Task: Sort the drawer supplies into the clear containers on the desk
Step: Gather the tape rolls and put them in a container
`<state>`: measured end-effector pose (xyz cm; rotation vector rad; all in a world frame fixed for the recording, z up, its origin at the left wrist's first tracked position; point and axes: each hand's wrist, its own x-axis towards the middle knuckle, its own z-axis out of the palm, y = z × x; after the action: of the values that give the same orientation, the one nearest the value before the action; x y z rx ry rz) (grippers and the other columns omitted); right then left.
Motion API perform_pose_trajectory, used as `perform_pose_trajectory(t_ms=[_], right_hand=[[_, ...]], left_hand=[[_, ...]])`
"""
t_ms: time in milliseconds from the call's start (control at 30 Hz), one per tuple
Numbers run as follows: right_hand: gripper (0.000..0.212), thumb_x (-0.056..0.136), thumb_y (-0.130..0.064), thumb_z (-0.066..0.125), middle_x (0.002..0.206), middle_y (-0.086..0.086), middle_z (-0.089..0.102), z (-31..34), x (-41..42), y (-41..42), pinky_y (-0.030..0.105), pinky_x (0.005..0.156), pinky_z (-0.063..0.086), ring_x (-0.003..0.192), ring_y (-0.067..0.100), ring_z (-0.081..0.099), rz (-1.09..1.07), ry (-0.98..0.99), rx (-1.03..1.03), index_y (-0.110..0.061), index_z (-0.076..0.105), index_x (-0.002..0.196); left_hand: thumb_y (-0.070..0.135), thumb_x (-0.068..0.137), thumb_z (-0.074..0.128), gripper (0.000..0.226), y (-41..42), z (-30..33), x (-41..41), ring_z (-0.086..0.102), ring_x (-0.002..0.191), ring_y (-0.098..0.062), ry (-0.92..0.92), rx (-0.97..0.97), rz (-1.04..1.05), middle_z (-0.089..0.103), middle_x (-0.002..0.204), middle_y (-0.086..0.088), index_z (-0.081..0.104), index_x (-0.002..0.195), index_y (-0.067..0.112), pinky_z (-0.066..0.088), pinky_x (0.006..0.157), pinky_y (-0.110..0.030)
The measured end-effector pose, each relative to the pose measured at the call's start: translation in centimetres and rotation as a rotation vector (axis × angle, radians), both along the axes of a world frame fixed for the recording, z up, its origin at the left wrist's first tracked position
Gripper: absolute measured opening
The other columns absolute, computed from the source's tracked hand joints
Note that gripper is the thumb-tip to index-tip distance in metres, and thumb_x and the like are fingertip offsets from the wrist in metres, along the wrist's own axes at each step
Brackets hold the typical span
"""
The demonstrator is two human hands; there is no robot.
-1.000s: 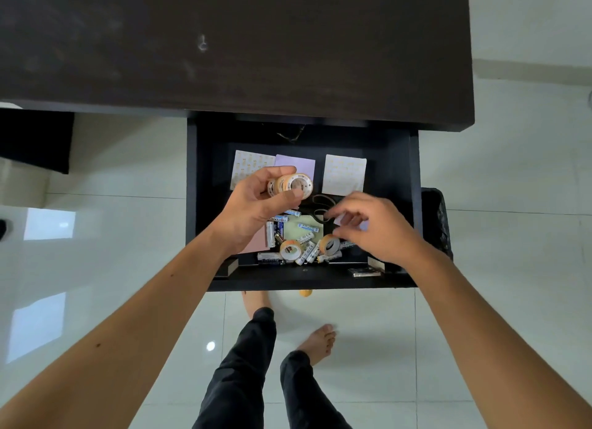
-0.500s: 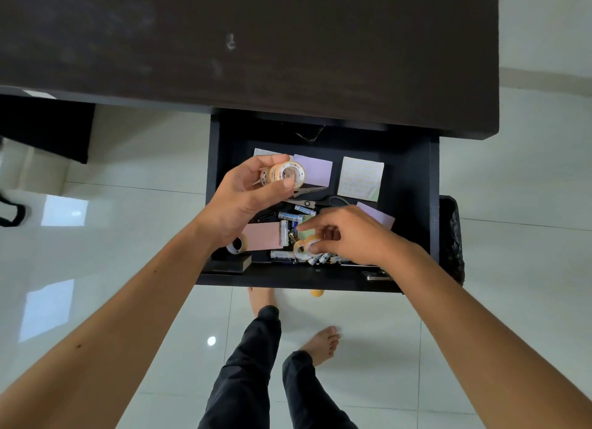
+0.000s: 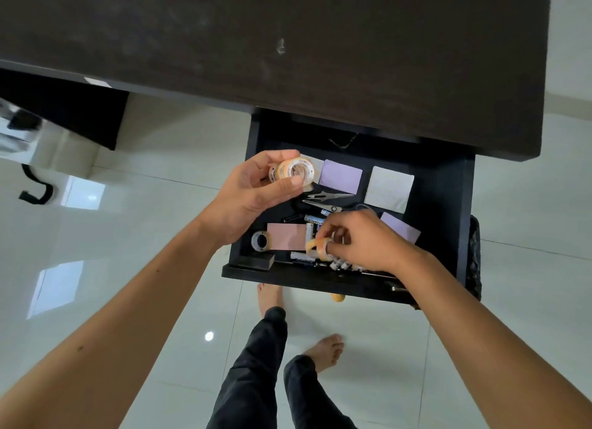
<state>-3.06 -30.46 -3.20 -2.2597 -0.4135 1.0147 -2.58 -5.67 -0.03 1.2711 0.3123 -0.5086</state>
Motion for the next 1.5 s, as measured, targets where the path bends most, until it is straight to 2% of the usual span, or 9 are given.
perform_pose_trajectory(t_ms=[167, 333, 500, 667, 767, 833, 967, 1167, 1500], right_hand=[[0.025, 0.097, -0.015, 0.071, 0.099, -0.014, 0.074, 0.5, 0.6, 4.3, 0.026, 0.087, 0.058, 0.089, 0.003, 0.069, -0.013, 0.056, 0.118, -0.031, 0.077, 0.115], [0.032, 0.099, -0.017, 0.062, 0.098, -0.007, 0.067, 0.5, 1.3, 8.2, 0.035, 0.084, 0.056, 0.085, 0.012, 0.064, 0.065, 0.044, 0.048, -0.025, 0.071, 0.129], [0.034, 0.105, -0.024, 0.055, 0.133, 0.013, 0.057, -0.2, 1.2, 10.3, 0.034, 0.088, 0.039, 0.126, 0.032, 0.054, 0.239, 0.068, -0.127, -0.015, 0.06, 0.138], [0.008, 0.104, -0.024, 0.049, 0.133, 0.013, 0.043, 0.2, 0.8, 10.8, 0.034, 0.087, 0.034, 0.129, 0.032, 0.05, 0.272, 0.195, -0.173, -0.022, 0.054, 0.098], [0.029, 0.104, -0.028, 0.047, 0.15, 0.014, 0.039, 0.5, 0.9, 11.0, 0.034, 0.089, 0.037, 0.126, 0.029, 0.05, 0.264, 0.217, -0.17, -0.014, 0.059, 0.126], [0.039, 0.102, -0.035, 0.052, 0.145, 0.012, 0.041, 0.5, 0.9, 11.1, 0.035, 0.087, 0.039, 0.122, 0.026, 0.049, 0.266, 0.201, -0.161, -0.012, 0.054, 0.133], [0.063, 0.098, -0.046, 0.065, 0.159, 0.014, 0.039, -0.1, 0.9, 10.9, 0.042, 0.106, 0.042, 0.147, 0.03, 0.039, 0.271, 0.155, -0.153, -0.013, 0.045, 0.147], [0.047, 0.086, -0.046, 0.083, 0.121, -0.006, 0.069, -0.8, 1.1, 10.0, 0.037, 0.098, 0.058, 0.107, 0.015, 0.068, 0.114, 0.217, -0.005, -0.032, 0.062, 0.125], [0.042, 0.09, -0.042, 0.081, 0.105, -0.016, 0.071, -0.6, 0.6, 8.5, 0.033, 0.094, 0.058, 0.096, 0.004, 0.069, 0.022, 0.291, 0.053, -0.03, 0.066, 0.128]], left_hand=[[0.017, 0.086, 0.082, 0.052, 0.7, 0.4, 0.1, 0.066, 0.129, -0.034, 0.001, -0.032, 0.03, 0.068, 0.136, -0.018, 0.063, 0.134, 0.009, 0.051, 0.113, -0.049], [0.011, 0.088, 0.076, 0.045, 0.6, 0.7, 0.6, 0.069, 0.123, -0.029, 0.004, -0.045, 0.039, 0.072, 0.125, -0.01, 0.064, 0.131, 0.011, 0.053, 0.111, -0.046], [0.012, 0.087, 0.077, 0.046, 0.8, 0.8, 1.0, 0.069, 0.125, -0.03, 0.016, -0.043, 0.042, 0.072, 0.126, -0.009, 0.065, 0.132, 0.012, 0.053, 0.111, -0.046], [0.013, 0.086, 0.078, 0.047, 1.0, 0.7, 1.2, 0.066, 0.129, -0.036, 0.03, -0.026, 0.033, 0.07, 0.13, -0.013, 0.065, 0.131, 0.013, 0.053, 0.112, -0.047], [0.013, 0.086, 0.078, 0.046, 1.1, 0.6, 1.2, 0.066, 0.128, -0.035, 0.031, -0.02, 0.027, 0.069, 0.133, -0.016, 0.065, 0.131, 0.014, 0.051, 0.113, -0.049], [0.014, 0.087, 0.078, 0.046, 1.1, 0.6, 1.1, 0.066, 0.129, -0.036, 0.034, -0.015, 0.023, 0.067, 0.137, -0.02, 0.065, 0.131, 0.014, 0.051, 0.113, -0.05], [0.014, 0.087, 0.078, 0.047, 1.1, 0.5, 1.0, 0.065, 0.129, -0.038, 0.035, -0.004, 0.006, 0.066, 0.138, -0.021, 0.065, 0.132, 0.015, 0.05, 0.113, -0.052], [0.015, 0.087, 0.078, 0.045, 1.5, 0.4, 0.8, 0.066, 0.129, -0.033, 0.033, 0.016, 0.011, 0.07, 0.134, -0.014, 0.066, 0.13, 0.015, 0.049, 0.114, -0.054], [0.02, 0.082, 0.083, 0.054, 2.0, 0.7, 1.0, 0.067, 0.127, -0.033, 0.045, 0.012, 0.026, 0.07, 0.133, -0.016, 0.065, 0.133, 0.013, 0.05, 0.114, -0.053]])
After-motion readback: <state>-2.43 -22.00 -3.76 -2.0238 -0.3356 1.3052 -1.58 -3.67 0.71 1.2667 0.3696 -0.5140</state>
